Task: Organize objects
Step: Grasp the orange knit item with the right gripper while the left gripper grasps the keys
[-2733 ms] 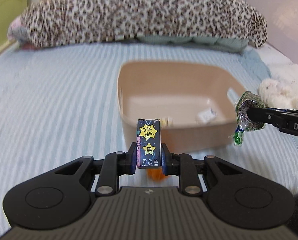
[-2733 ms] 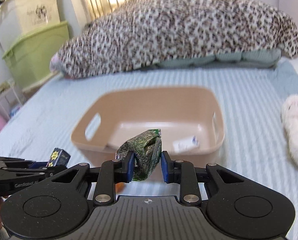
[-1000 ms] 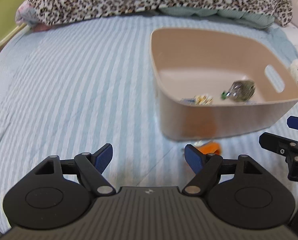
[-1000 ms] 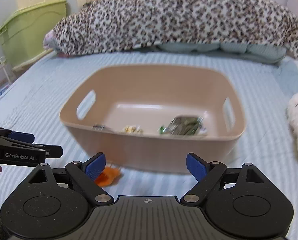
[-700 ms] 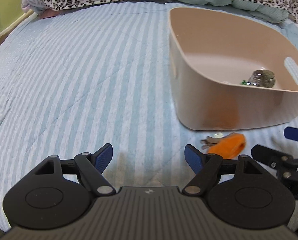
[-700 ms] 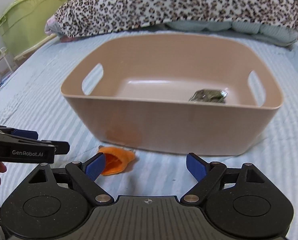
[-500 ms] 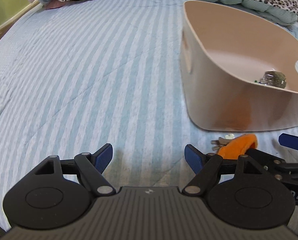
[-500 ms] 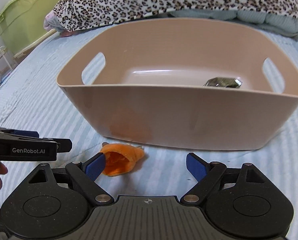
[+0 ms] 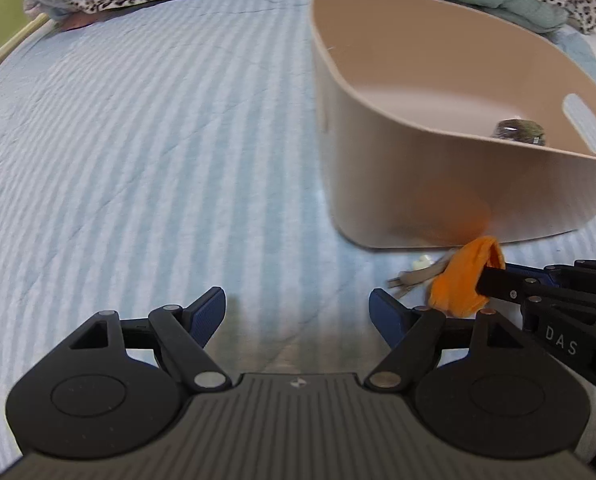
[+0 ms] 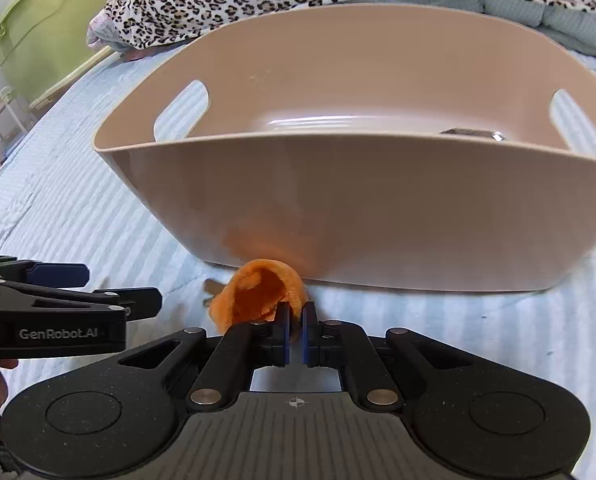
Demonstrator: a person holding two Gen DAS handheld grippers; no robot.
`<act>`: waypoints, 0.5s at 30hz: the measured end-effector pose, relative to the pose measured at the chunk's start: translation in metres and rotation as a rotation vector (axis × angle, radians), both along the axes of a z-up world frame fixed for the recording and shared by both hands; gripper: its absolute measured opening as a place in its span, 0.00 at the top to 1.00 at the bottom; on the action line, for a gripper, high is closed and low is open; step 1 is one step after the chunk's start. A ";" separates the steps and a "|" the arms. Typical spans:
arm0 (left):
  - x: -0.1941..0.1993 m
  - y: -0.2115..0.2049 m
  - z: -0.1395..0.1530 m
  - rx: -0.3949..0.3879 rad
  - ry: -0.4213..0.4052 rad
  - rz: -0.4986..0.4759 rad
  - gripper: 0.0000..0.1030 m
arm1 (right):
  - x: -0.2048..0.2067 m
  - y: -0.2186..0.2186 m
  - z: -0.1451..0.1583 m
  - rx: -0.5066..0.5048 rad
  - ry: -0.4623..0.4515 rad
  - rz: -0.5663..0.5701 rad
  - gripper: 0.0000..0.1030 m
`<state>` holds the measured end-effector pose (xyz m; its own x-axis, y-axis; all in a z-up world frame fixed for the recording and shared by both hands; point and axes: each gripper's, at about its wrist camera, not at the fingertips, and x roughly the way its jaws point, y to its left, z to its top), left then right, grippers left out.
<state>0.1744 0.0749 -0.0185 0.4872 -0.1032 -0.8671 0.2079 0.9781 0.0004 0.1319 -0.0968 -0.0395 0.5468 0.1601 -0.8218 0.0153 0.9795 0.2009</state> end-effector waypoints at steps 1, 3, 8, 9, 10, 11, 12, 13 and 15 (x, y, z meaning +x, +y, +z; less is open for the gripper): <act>0.000 -0.002 0.001 -0.012 0.000 -0.006 0.23 | -0.003 -0.002 0.003 -0.005 -0.004 0.001 0.95; 0.000 -0.006 0.001 -0.035 0.002 -0.018 0.23 | -0.008 -0.009 0.009 -0.018 -0.012 0.002 0.96; 0.004 -0.019 -0.008 -0.065 -0.002 -0.043 0.23 | -0.018 -0.028 0.023 -0.081 -0.015 -0.011 0.96; 0.005 -0.021 -0.011 -0.063 -0.005 -0.048 0.23 | -0.019 -0.032 0.024 -0.089 -0.012 -0.018 0.96; 0.005 -0.024 -0.015 -0.058 -0.008 -0.057 0.23 | -0.019 -0.037 0.025 -0.093 -0.006 -0.027 0.96; 0.006 -0.028 -0.017 -0.053 -0.012 -0.068 0.23 | -0.019 -0.041 0.024 -0.095 0.000 -0.038 0.96; 0.007 -0.031 -0.019 -0.051 -0.019 -0.081 0.24 | -0.020 -0.046 0.023 -0.094 0.007 -0.049 0.96; 0.007 -0.034 -0.021 -0.056 -0.030 -0.097 0.25 | -0.021 -0.051 0.021 -0.089 0.013 -0.058 0.96; 0.007 -0.039 -0.023 -0.075 -0.044 -0.126 0.34 | -0.020 -0.055 0.017 -0.079 0.025 -0.071 0.96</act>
<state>0.1818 0.0357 -0.0418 0.5037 -0.2297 -0.8328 0.3305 0.9419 -0.0599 0.1114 -0.1519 -0.0223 0.5338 0.0555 -0.8438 0.0892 0.9886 0.1214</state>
